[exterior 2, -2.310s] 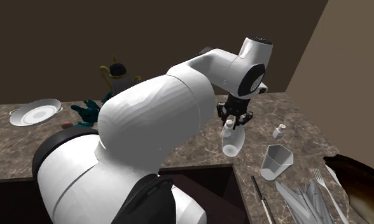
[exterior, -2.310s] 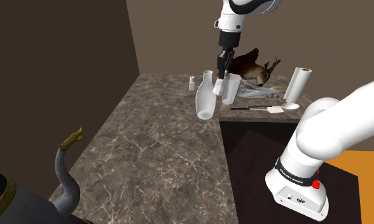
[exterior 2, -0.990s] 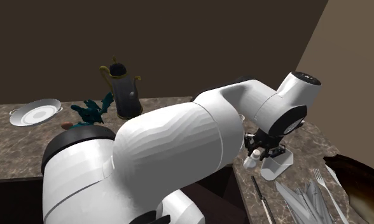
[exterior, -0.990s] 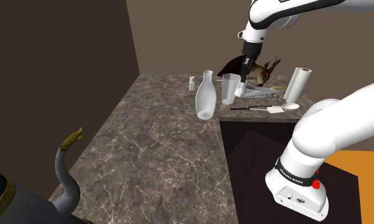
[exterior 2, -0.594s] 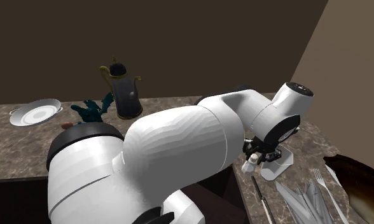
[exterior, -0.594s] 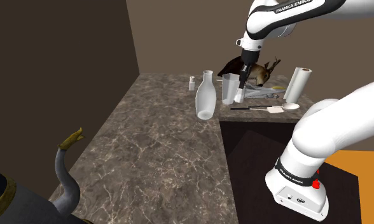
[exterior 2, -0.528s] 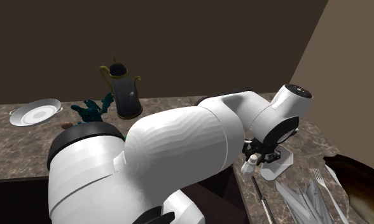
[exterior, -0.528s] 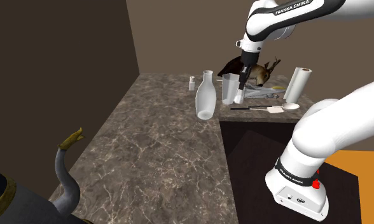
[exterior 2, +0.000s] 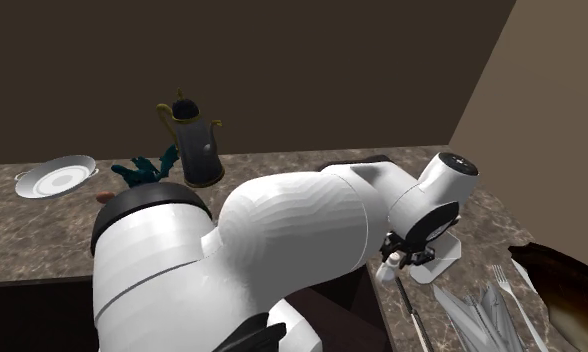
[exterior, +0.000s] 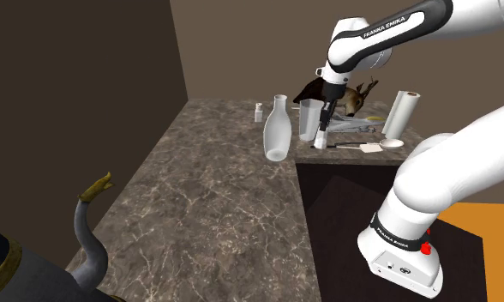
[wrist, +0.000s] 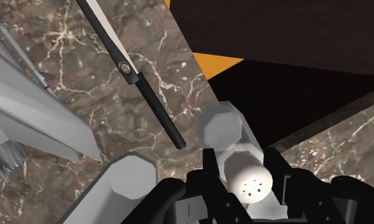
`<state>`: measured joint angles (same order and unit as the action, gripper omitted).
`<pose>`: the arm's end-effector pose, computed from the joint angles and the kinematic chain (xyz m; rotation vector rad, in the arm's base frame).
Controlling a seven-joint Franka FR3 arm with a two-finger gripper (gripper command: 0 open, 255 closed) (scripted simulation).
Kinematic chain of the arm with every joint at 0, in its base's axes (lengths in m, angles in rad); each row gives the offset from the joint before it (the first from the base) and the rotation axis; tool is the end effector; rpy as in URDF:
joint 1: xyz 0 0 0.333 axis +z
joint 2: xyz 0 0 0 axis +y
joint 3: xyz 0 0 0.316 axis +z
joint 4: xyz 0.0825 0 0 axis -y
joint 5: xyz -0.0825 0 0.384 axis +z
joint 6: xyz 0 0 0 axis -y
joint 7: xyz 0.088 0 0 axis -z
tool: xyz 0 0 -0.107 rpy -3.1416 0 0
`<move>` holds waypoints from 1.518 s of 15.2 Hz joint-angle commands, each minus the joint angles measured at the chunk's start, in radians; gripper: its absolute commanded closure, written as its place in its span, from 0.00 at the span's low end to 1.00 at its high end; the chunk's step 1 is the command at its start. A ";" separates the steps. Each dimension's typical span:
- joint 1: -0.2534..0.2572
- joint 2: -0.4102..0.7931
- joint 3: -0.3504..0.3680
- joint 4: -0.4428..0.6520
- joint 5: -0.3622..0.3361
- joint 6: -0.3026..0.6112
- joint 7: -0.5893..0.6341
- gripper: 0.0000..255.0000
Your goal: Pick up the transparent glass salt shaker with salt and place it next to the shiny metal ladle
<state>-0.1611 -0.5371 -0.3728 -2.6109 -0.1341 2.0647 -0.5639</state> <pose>0.3217 -0.1947 0.4123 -3.0554 -0.2265 -0.0098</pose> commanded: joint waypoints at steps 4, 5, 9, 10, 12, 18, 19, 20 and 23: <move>0.001 0.035 -0.016 -0.043 -0.002 0.078 -0.009 1.00; 0.002 0.043 -0.019 -0.051 -0.002 0.094 -0.011 1.00; 0.003 0.054 -0.023 -0.062 -0.002 0.115 -0.013 1.00; 0.003 0.054 -0.023 -0.062 -0.002 0.115 -0.013 1.00; 0.003 0.054 -0.023 -0.062 -0.002 0.115 -0.013 1.00; 0.003 0.054 -0.023 -0.062 -0.002 0.115 -0.013 0.00; 0.003 0.054 -0.023 -0.062 -0.002 0.115 -0.013 0.00; 0.003 0.054 -0.023 -0.062 -0.002 0.115 -0.013 0.00; -0.002 0.002 -0.006 0.007 -0.002 -0.004 -0.007 0.00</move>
<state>-0.1629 -0.5191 -0.3851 -2.6290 -0.1373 2.1030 -0.5743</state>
